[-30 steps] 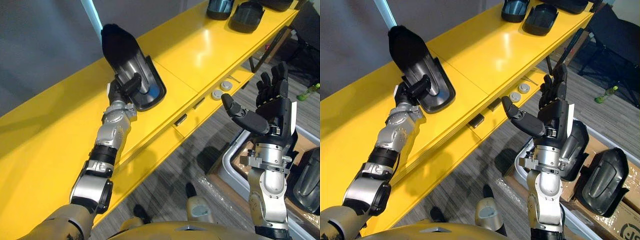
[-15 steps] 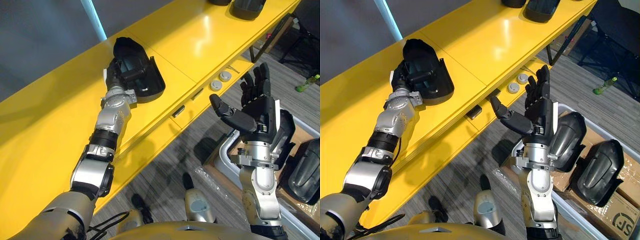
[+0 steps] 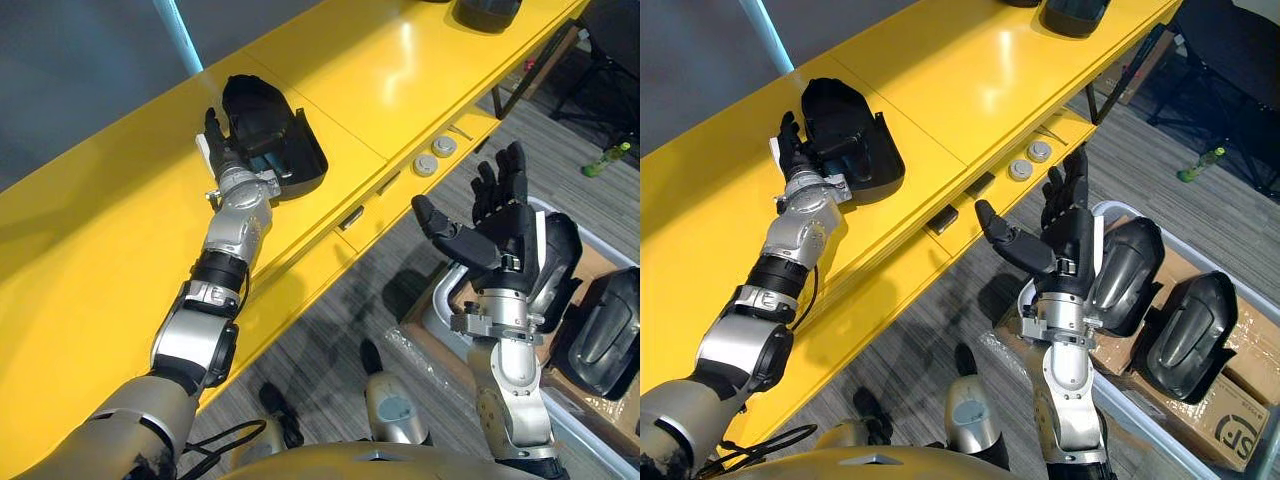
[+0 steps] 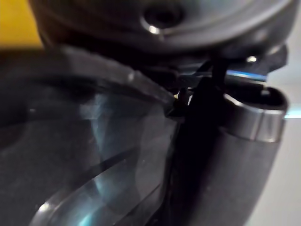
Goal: Walk over and take three plastic housings, then place them on the shelf
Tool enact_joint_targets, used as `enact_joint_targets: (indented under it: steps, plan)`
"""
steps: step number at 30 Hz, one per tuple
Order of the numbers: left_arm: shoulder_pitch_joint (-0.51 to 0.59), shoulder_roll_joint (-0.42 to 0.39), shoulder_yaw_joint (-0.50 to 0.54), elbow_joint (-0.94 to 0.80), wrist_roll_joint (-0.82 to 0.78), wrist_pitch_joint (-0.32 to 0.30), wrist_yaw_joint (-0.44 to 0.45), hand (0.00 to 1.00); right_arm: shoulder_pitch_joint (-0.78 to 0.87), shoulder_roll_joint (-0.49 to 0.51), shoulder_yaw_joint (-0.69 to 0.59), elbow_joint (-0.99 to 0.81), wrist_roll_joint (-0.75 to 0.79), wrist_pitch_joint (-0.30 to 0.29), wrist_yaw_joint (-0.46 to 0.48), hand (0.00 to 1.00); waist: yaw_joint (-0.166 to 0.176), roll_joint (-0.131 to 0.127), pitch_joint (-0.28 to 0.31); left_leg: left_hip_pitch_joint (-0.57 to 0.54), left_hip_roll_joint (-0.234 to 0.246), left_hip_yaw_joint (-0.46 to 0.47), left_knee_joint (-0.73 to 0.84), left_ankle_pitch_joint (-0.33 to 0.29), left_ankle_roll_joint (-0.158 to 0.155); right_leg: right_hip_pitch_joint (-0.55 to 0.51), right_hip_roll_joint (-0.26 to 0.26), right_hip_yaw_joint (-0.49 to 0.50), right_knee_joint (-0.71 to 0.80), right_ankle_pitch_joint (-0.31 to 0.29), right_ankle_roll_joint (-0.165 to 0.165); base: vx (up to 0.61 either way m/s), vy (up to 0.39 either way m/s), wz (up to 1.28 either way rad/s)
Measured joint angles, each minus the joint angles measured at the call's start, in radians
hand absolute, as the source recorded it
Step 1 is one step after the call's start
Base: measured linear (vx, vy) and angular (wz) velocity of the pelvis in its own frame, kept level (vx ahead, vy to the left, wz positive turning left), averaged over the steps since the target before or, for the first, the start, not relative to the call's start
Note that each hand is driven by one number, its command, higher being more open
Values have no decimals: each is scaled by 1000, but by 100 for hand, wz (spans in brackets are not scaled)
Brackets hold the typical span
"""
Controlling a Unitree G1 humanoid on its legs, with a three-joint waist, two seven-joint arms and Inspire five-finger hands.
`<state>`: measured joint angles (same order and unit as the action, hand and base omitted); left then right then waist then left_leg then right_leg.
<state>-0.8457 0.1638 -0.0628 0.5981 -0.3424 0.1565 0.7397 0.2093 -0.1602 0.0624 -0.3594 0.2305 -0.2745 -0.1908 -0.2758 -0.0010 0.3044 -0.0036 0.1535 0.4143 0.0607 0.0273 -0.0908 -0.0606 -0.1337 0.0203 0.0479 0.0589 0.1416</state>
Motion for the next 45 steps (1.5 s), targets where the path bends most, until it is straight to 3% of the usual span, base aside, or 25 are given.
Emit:
enact_joint_targets:
  steps: [3, 8, 16, 20, 22, 24, 27, 31, 34, 39, 45]
  plan:
    - [13, -8, 5, -2, 42, -18, 78, 100, 21, 0, 26, 0, 0, -8, 6, 100, -1, 0, 0, 16, 0, 2, -13, 3, -3, 11, 2, 0, -1, 0, 0, 0, 0, 0]
    - [41, -8, 104, -41, 40, -53, 180, 100, 39, 2, 55, 0, -23, -45, 33, 100, 7, 0, 0, 15, 0, -3, -15, 4, -4, 11, 4, -4, -3, 1, -1, 4, -2, 3]
    - [80, -7, 148, -194, 80, -72, 229, 100, 14, -3, 86, 0, -103, -65, 83, 100, 35, 4, -4, 30, -5, -24, -12, 4, -4, 47, -3, -26, -14, 1, -1, -8, 7, 7]
    - [101, -7, 156, -219, 74, -127, 207, 100, -58, -30, 85, 0, -22, -60, 152, 100, 53, 16, -16, 28, -4, -40, -11, 4, -4, 56, -3, -41, -15, 0, -2, -22, -3, 11]
    - [129, -7, 158, -255, 24, -189, 149, 100, -106, -57, 88, 2, -17, -45, 196, 100, 63, 25, -27, 27, -4, -52, -11, 6, -4, 63, -4, -53, -17, 0, -2, -11, -5, 15]
    - [217, -10, 128, -451, -113, -297, 24, 100, -168, -75, 107, 21, -17, -41, 227, 100, 75, 29, -32, 19, -4, -68, -5, 7, -3, 68, -5, -68, -17, 0, -3, -14, -6, 18]
    - [327, -19, 46, -693, -163, -368, -96, 100, -232, -78, 121, 64, -14, -37, 253, 100, 103, 34, -40, 9, -3, -93, 9, 7, -3, 81, -7, -93, -22, -1, -3, -8, -3, 28]
    - [568, -86, -54, -991, -157, -437, -270, 100, -291, -75, 168, 130, 32, 17, 276, 100, 155, 69, -87, -5, -6, -157, 23, 5, -5, 123, -9, -160, -36, -11, -16, -7, -2, 43]
    - [715, -90, -59, -1043, -158, -443, -371, 100, -321, -65, 187, 192, 58, 62, 264, 100, 194, 91, -102, -21, -6, -203, 21, 20, -7, 138, -4, -211, -35, -20, -26, -55, -23, 46]
    - [879, -87, -59, -1038, -156, -428, -488, 100, -347, -22, 207, 250, 56, 118, 221, 100, 235, 88, -103, -23, -11, -249, -38, 67, -9, 141, -1, -265, -33, -32, -37, -74, -19, 32]
    - [960, -82, -78, -1038, -136, -416, -608, 100, -346, 11, 219, 328, 49, 160, 149, 100, 250, 54, -126, -18, -23, -279, -102, 116, -10, 135, -4, -290, -31, -29, -42, -21, 4, 16]
